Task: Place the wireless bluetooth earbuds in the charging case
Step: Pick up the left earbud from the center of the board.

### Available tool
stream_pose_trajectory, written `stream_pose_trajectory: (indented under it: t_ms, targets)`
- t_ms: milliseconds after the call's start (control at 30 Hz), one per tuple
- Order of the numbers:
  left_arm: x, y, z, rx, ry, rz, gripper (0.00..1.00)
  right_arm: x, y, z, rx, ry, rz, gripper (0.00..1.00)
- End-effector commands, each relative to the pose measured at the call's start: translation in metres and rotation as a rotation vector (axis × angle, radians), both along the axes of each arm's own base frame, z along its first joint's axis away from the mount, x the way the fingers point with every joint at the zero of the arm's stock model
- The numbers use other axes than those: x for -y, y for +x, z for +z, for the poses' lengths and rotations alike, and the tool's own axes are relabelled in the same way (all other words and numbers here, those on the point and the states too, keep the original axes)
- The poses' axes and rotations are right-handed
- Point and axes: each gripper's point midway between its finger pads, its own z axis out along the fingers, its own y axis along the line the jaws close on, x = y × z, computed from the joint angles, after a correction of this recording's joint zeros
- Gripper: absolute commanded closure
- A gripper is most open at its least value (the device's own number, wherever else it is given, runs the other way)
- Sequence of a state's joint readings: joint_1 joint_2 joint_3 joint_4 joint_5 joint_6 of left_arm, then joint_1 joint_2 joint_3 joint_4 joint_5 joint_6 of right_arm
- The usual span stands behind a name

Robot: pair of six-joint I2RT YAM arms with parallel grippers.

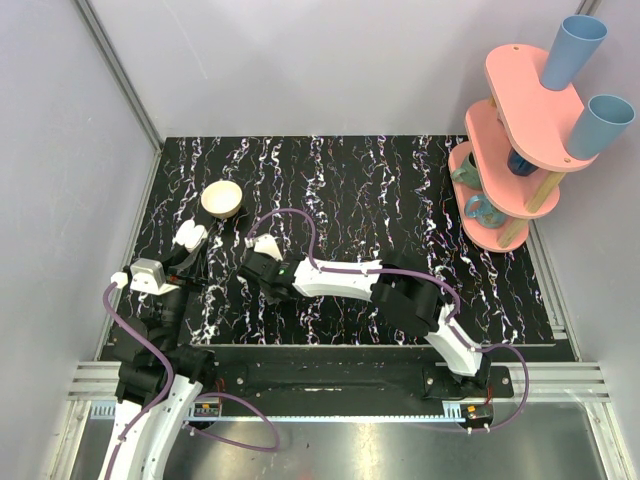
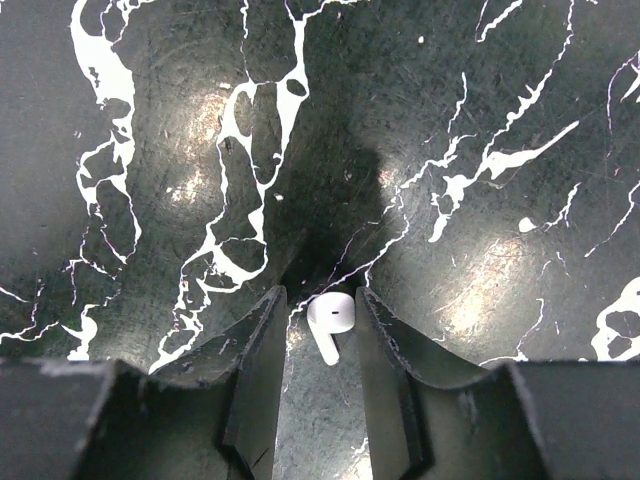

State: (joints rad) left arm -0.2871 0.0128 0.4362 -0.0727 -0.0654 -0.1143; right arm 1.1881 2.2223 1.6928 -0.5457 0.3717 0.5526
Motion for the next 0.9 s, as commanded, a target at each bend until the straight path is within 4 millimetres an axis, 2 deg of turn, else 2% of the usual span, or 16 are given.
stream_pose_trajectory:
  t_ms: [0,300,867]
  targets:
    - [0.002,-0.004,0.017,0.055,-0.020,-0.018,1.00,0.000,-0.011,-0.015,-0.030,-0.042,0.049,0.60]
    - [0.002,-0.003,0.016,0.052,-0.020,-0.020,1.00,0.014,-0.009,-0.012,-0.012,-0.081,0.019,0.60]
    - [0.003,-0.003,0.017,0.051,-0.023,-0.022,1.00,0.024,-0.010,-0.008,-0.011,-0.092,-0.028,0.60]
